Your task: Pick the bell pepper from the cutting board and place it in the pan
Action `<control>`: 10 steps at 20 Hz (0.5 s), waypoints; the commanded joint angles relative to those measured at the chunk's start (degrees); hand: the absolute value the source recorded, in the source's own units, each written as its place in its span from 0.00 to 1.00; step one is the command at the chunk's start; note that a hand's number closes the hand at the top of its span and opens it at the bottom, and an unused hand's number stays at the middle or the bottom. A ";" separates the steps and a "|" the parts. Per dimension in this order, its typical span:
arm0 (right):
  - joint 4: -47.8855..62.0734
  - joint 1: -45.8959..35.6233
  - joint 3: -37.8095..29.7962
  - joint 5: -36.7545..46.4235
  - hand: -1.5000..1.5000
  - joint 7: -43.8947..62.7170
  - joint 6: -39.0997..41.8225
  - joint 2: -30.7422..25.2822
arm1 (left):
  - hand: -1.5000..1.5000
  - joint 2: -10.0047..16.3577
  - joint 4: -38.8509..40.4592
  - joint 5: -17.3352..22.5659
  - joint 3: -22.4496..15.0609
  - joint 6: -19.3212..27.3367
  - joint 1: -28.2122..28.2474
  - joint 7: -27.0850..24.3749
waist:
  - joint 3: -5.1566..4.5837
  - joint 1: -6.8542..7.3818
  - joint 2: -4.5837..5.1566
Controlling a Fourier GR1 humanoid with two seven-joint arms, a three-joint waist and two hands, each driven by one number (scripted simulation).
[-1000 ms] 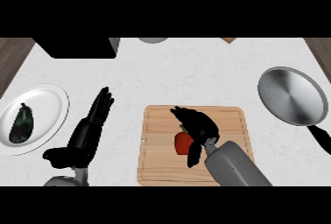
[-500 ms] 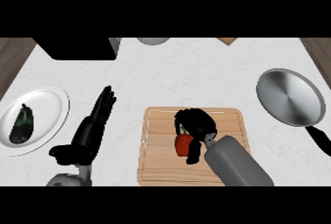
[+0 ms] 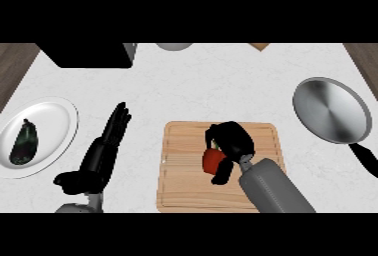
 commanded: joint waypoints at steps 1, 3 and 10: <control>-2.35 1.21 -5.69 0.03 1.00 7.33 -3.05 -0.44 | 0.50 -0.02 1.39 -0.06 0.78 -0.07 0.58 -1.63 | 0.20 -0.49 0.50; -6.51 4.93 -7.43 0.07 1.00 12.71 -5.49 0.53 | 0.50 1.01 0.14 1.69 2.08 -1.13 0.53 0.12 | 0.20 -1.05 0.26; -22.64 6.93 -7.01 8.78 1.00 18.77 -13.65 -2.34 | 0.50 0.53 0.64 0.86 2.38 -0.88 -0.31 -1.41 | 0.20 -0.74 0.33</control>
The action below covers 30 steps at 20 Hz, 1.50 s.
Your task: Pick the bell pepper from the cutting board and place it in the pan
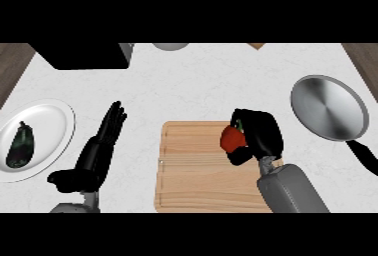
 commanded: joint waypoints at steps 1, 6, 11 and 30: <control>-11.71 3.30 0.87 5.13 1.00 5.06 -5.65 -0.16 | 0.50 -0.65 -1.89 -1.48 -1.45 1.35 0.81 2.39 | 0.05 -0.37 -0.27; -22.11 5.44 -3.79 2.95 1.00 6.26 -6.36 -1.03 | 0.50 -1.61 -1.10 -1.82 -1.47 1.35 1.18 0.19 | 0.05 0.37 0.17; -19.20 2.53 -9.70 1.66 1.00 9.52 -9.03 2.07 | 0.50 0.04 -1.86 0.26 0.63 -1.47 -1.03 2.45 | 0.06 1.00 0.39; 17.25 -5.56 -38.18 -14.81 1.00 -23.11 -39.12 -13.13 | 0.50 -1.72 3.51 -0.46 1.81 -2.47 -3.06 -0.78 | 0.16 1.69 0.87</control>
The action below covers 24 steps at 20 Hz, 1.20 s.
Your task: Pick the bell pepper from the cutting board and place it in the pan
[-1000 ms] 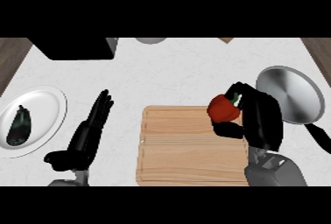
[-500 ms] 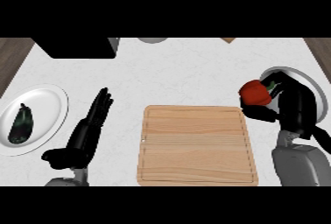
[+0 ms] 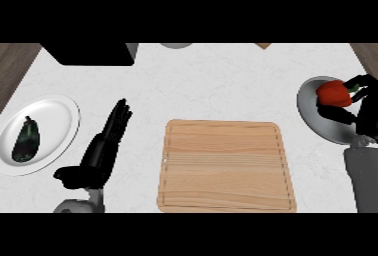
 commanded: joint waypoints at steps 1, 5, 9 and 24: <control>11.53 -7.48 -7.56 -6.56 1.00 -6.53 -4.42 -5.42 | 0.50 -1.19 -3.77 -1.89 -2.70 1.22 1.10 2.13 | 0.09 0.78 0.02; 27.07 -11.36 -11.35 -12.88 1.00 -20.56 -9.03 -7.85 | 0.50 -0.84 -3.47 -0.66 -1.62 0.06 0.05 2.92 | 0.12 1.11 0.20; 39.90 -17.31 -14.78 -14.79 1.00 -26.99 -10.03 -12.40 | 0.50 -1.06 0.67 -0.37 -0.81 -1.07 -1.31 -0.11 | 0.14 1.56 0.60; 57.02 -24.30 -14.55 -15.31 0.00 -26.72 13.92 -16.55 | 0.50 -2.08 0.57 -1.45 -2.02 -0.85 -1.53 -0.78 | 0.32 3.15 1.35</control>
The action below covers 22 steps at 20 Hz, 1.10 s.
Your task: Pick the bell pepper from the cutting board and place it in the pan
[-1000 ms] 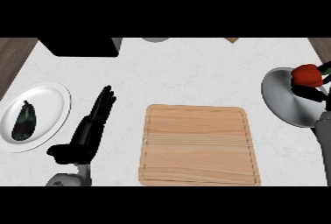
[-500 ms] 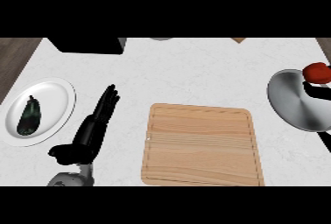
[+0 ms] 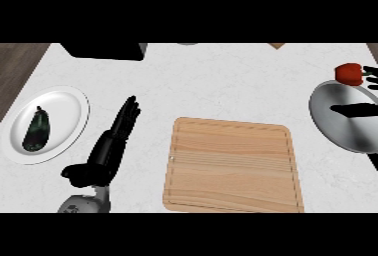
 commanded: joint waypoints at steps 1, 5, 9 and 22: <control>0.84 -1.72 -3.63 -3.70 0.00 -5.13 -2.46 2.06 | 0.50 -1.44 0.23 -1.02 -1.18 1.12 0.64 -0.48 | 0.05 -0.10 -0.04; -0.79 -1.03 -9.84 -10.37 0.00 -13.27 -1.69 0.75 | 0.50 -0.79 0.97 -0.36 0.34 0.94 0.38 -0.66 | 0.04 -1.07 -0.21; 1.88 -1.20 -13.49 -14.47 0.00 -13.51 5.57 -3.82 | 0.50 -0.30 -0.49 -0.54 0.75 1.09 0.73 -0.33 | -0.06 -1.49 -0.54; 2.39 12.97 -15.27 -22.00 0.00 -27.58 34.19 -7.96 | 0.50 -1.02 1.94 -0.67 2.86 2.03 -0.30 -0.90 | -0.24 -3.43 -1.33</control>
